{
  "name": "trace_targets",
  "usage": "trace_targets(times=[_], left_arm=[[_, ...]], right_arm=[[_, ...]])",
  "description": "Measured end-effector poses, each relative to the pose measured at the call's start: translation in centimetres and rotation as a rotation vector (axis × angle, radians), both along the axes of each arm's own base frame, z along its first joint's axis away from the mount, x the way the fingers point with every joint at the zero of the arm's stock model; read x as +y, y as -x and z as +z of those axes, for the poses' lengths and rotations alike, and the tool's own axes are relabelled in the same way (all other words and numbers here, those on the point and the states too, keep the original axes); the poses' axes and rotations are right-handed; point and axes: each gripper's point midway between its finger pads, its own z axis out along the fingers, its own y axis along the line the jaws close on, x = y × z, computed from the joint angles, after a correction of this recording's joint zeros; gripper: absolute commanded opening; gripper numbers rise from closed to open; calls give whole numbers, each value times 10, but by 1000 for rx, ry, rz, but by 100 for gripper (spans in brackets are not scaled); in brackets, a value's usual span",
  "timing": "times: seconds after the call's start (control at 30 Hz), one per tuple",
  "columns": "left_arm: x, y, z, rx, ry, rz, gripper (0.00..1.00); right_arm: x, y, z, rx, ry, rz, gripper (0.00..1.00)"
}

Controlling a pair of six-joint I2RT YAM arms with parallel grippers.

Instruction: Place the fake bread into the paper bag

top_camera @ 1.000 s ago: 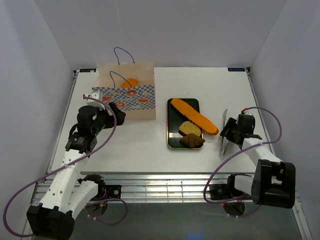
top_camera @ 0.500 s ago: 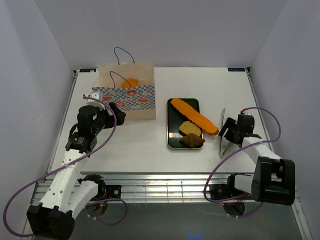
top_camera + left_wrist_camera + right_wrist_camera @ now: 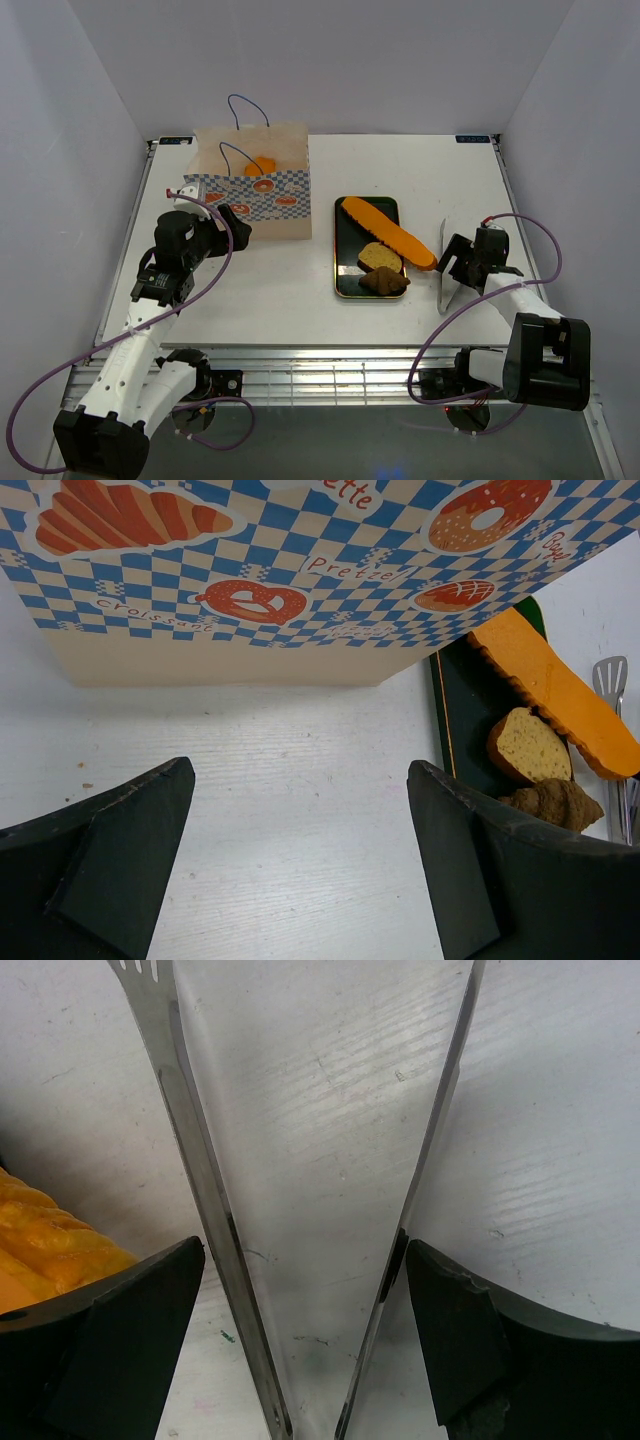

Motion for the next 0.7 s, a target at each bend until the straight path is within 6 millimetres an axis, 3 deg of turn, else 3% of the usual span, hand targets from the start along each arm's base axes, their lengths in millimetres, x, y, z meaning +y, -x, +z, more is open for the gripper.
trace_targets(times=[0.2,0.47,0.7], left_arm=[[0,0,0,1,0,0,98],[0,0,-1,2,0,0,98],[0,0,-1,2,0,-1,98]], right_arm=[[5,2,3,3,-20,24,90],[15,-4,25,-84,-44,74,92],[26,-3,28,-87,-61,121,92]])
